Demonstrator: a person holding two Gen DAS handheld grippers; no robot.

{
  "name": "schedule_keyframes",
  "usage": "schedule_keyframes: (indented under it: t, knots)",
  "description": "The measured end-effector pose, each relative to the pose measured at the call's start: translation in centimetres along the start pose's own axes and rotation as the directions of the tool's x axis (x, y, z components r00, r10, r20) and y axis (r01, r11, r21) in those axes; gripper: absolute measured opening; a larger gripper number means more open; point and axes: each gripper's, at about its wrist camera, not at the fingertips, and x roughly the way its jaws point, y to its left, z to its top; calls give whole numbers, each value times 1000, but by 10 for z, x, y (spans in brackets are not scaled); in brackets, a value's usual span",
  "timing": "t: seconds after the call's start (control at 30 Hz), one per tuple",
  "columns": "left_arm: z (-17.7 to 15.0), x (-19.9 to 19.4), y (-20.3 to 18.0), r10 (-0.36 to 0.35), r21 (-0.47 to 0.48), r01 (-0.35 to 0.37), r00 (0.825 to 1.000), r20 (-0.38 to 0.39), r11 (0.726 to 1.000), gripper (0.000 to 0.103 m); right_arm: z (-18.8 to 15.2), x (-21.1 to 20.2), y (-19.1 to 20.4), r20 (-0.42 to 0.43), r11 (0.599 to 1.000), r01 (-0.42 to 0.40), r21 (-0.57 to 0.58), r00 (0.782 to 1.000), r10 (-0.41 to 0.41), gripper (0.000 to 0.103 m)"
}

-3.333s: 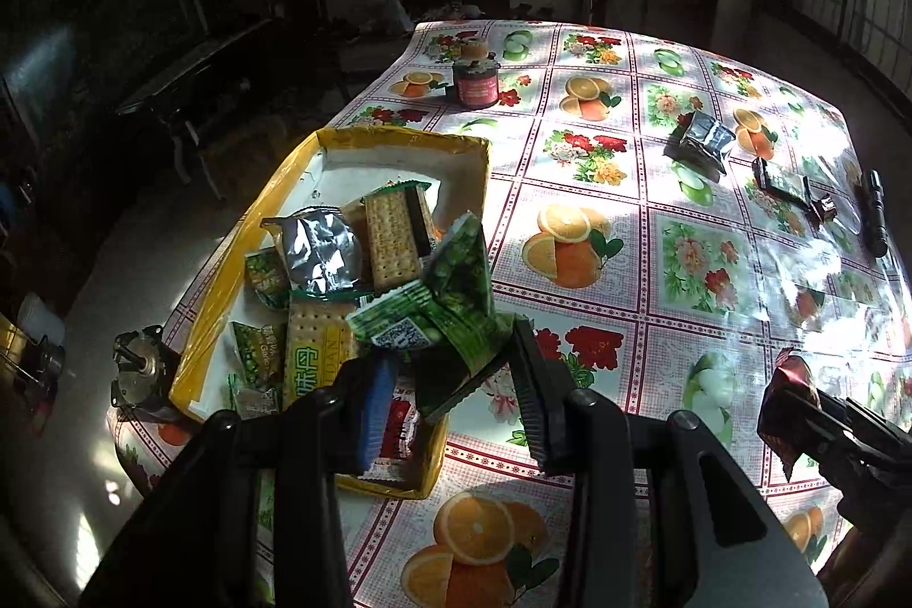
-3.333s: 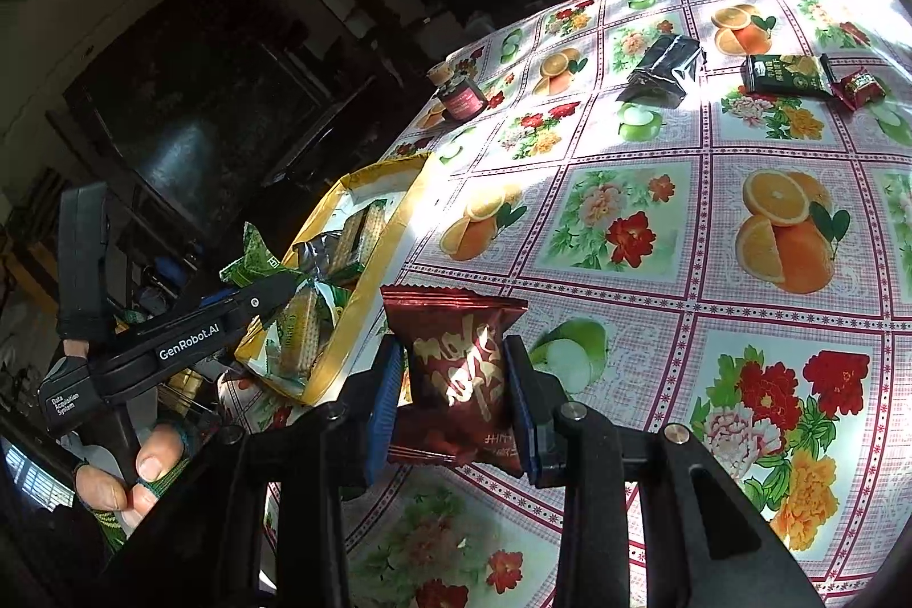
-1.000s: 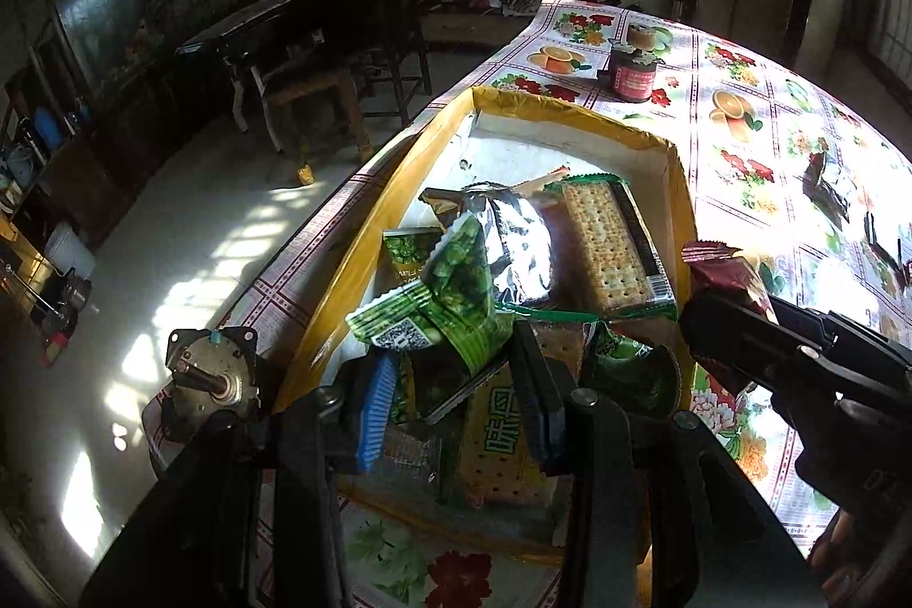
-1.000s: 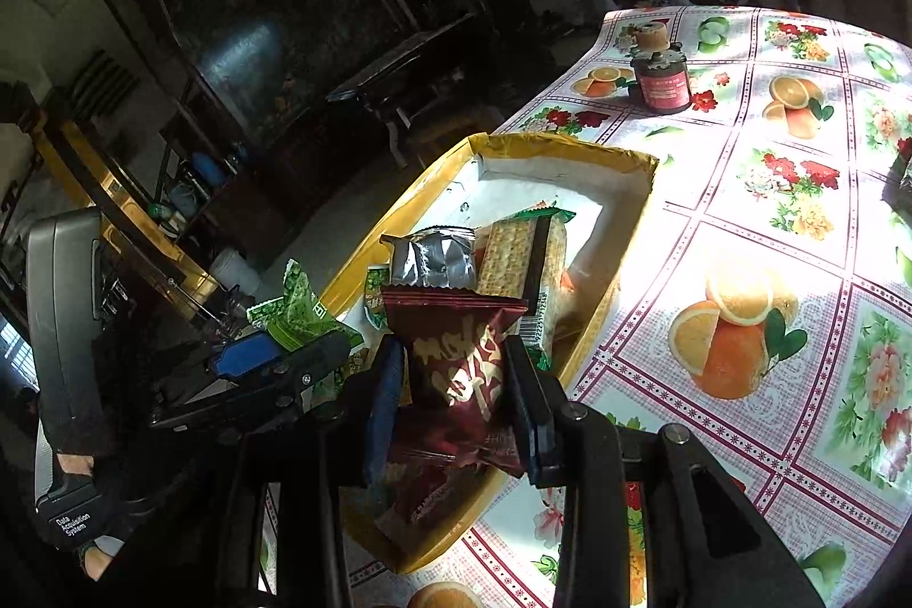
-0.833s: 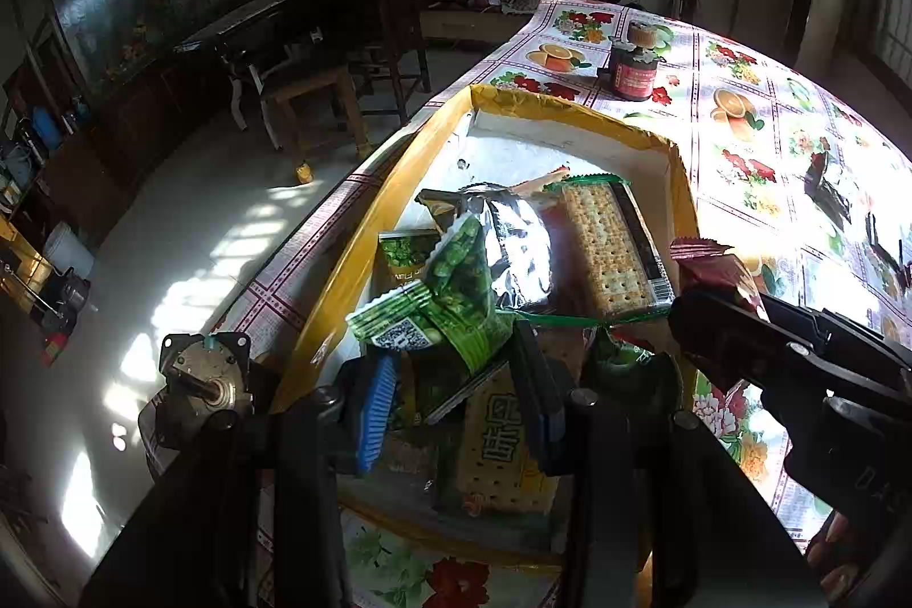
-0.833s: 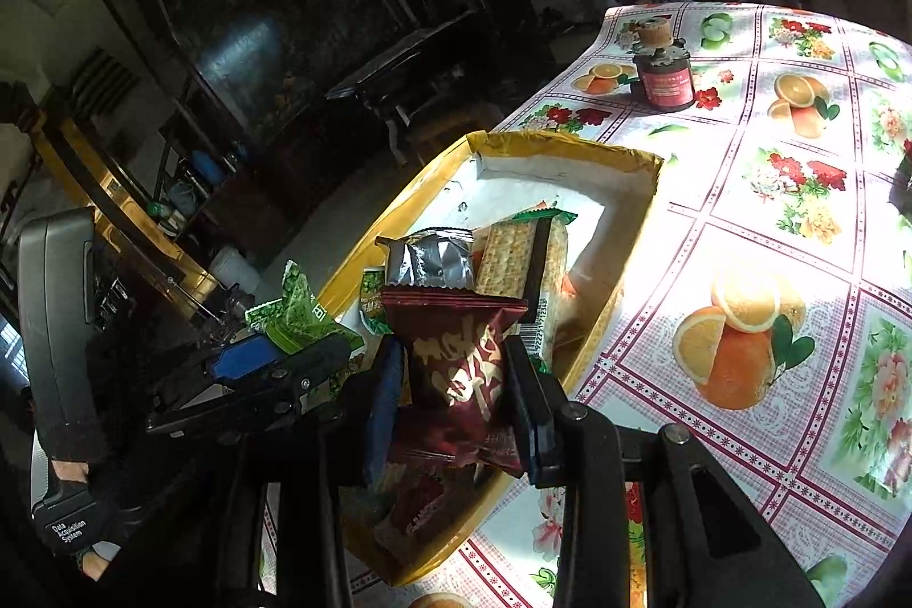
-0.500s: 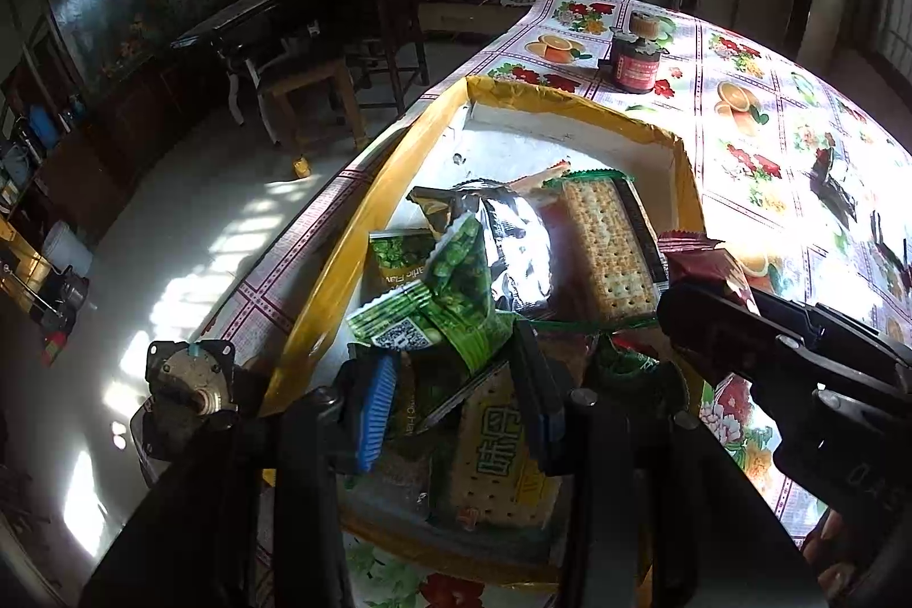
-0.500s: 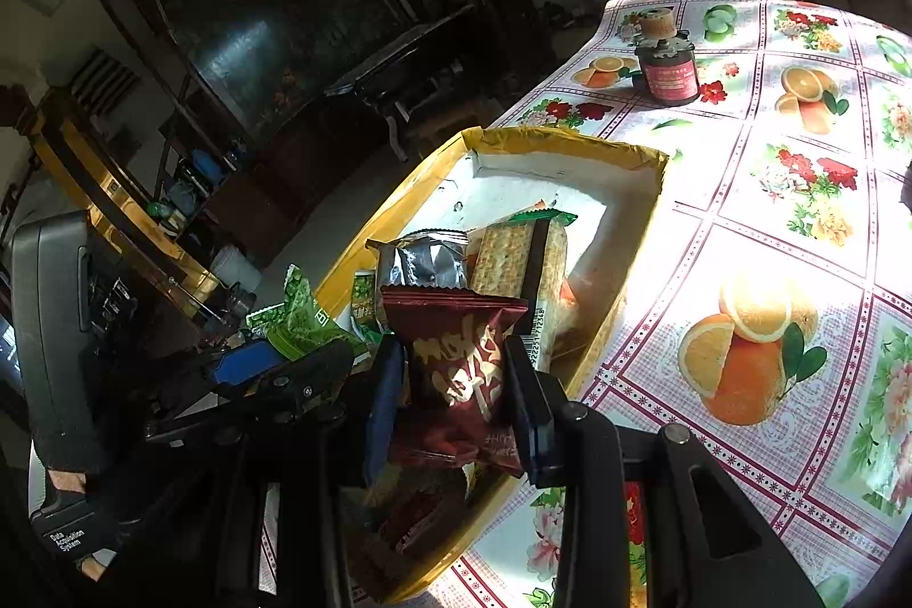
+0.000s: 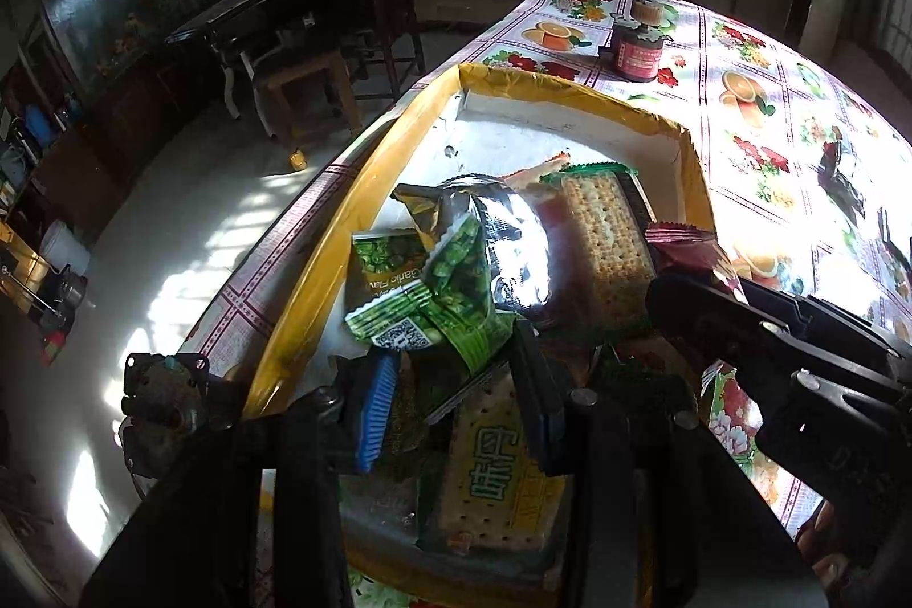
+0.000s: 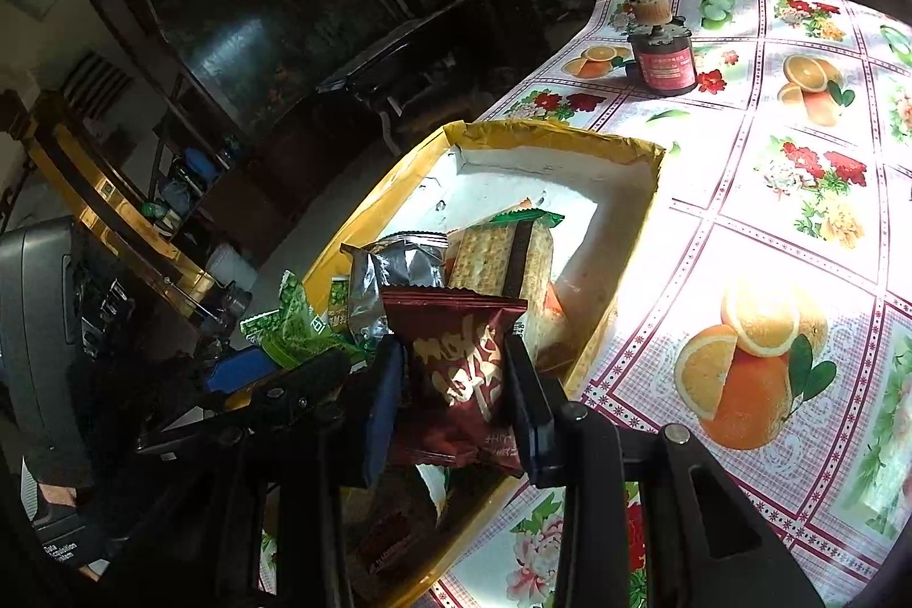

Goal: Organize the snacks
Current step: 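Lower both packs into the tray and open both tools to release, then move both tools from the tray back to the loose snacks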

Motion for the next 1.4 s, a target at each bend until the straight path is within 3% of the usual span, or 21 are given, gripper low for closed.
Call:
schedule_keyframes:
  t: [0.4, 0.53, 0.67, 0.73, 1.07, 1.4]
  knots:
    - [5, 9, 0, -14, -4, 14, 1000, -27, 1000, 42, 10, 9, -2, -1, 999, 33, -16, 999, -33, 35]
    - [4, 6, 2, -12, -6, 12, 1000, -26, 1000, 56, 10, 6, 1, -3, 999, 48, -20, 999, -48, 38]
    - [2, -3, 6, -9, -13, 8, 1000, -6, 1000, 60, 10, 4, 3, -2, 999, 42, -17, 999, -42, 40]
    - [0, -8, 9, -10, -19, 10, 1000, 7, 1000, 65, 11, 2, 5, 4, 999, 38, -16, 999, -38, 47]
    - [-6, -32, 19, -6, -39, 8, 999, 46, 999, 68, 6, -18, 17, 36, 999, 21, -31, 999, -20, 49]
    - [-10, -62, -6, -24, 10, 23, 995, 101, 1000, 69, -9, -64, -3, 112, 998, 55, 9, 992, -56, 52]
